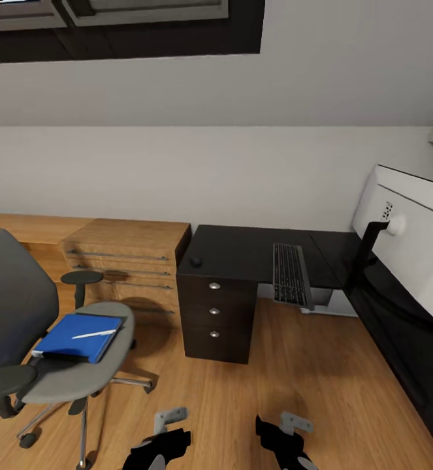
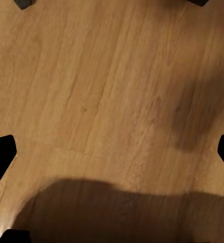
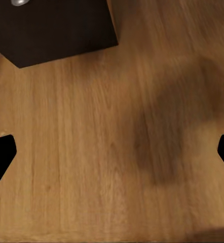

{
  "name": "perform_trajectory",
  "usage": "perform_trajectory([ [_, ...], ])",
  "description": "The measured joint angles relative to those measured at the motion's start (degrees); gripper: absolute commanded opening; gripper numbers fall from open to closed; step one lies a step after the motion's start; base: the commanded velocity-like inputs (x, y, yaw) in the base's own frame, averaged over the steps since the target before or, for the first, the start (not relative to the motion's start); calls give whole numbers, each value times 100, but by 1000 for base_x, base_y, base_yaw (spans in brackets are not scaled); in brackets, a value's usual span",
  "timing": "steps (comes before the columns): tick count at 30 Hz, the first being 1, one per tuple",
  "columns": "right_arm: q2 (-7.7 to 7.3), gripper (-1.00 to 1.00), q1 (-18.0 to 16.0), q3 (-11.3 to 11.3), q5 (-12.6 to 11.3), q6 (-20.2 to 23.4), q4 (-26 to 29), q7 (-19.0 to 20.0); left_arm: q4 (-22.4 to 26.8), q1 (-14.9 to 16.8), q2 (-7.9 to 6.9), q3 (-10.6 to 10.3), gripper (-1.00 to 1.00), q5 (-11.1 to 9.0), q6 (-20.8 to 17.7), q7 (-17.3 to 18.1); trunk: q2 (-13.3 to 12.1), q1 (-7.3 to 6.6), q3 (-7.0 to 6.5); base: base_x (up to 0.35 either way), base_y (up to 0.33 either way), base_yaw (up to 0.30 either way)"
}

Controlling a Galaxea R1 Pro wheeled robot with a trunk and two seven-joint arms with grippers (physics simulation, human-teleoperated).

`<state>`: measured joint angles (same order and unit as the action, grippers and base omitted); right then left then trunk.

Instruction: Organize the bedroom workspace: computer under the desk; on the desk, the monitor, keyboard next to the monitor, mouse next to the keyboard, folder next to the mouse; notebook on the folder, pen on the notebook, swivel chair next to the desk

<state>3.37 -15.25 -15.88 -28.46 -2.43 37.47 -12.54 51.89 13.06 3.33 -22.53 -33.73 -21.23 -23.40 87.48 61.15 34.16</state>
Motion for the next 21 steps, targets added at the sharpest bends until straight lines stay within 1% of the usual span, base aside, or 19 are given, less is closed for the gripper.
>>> perform_trajectory([
  [2,3,100,0,-46,20,-25,-106,-4,-220,2,-25,-2,100,-1,425,-2,-80,-44,-36,0,0,0],
  [3,2,100,1,-74,33,-80,-221,-8,-400,4,-43,-2,100,-11,879,-5,-120,-66,-54,0,0,0],
  [5,3,100,1,-92,43,-210,-342,-11,-567,6,-59,-2,100,-29,1325,-7,-201,-110,-90,0,0,0],
  [6,3,100,1,-98,47,-303,-402,-12,-656,7,-67,-2,100,-34,1503,-7,-241,-132,-108,0,0,0],
  [7,3,100,1,-106,47,-541,-527,-12,-832,7,-87,-2,100,-38,1754,-5,-281,-154,-125,0,0,0],
  [10,1,100,1,-113,46,-995,-722,-10,-1084,8,-106,-6,100,-36,1977,8,-401,-220,-180,0,0,0],
  [11,-5,100,6,-114,46,-1277,-836,-1,-1222,8,-113,-6,100,-28,2054,15,-441,-242,-197,0,0,0],
  [14,-3,100,23,-138,43,-1647,-994,18,-1425,8,-122,-9,100,-12,2151,18,-562,-308,-251,0,0,0],
  [17,3,100,37,-195,48,-1777,-1086,31,-1504,8,-145,-7,100,-15,2185,22,-682,-373,-305,0,0,0],
  [21,7,100,44,-317,53,-1857,-1217,46,-1565,8,-211,-6,100,-11,2205,26,-842,-461,-377,0,0,0],
])
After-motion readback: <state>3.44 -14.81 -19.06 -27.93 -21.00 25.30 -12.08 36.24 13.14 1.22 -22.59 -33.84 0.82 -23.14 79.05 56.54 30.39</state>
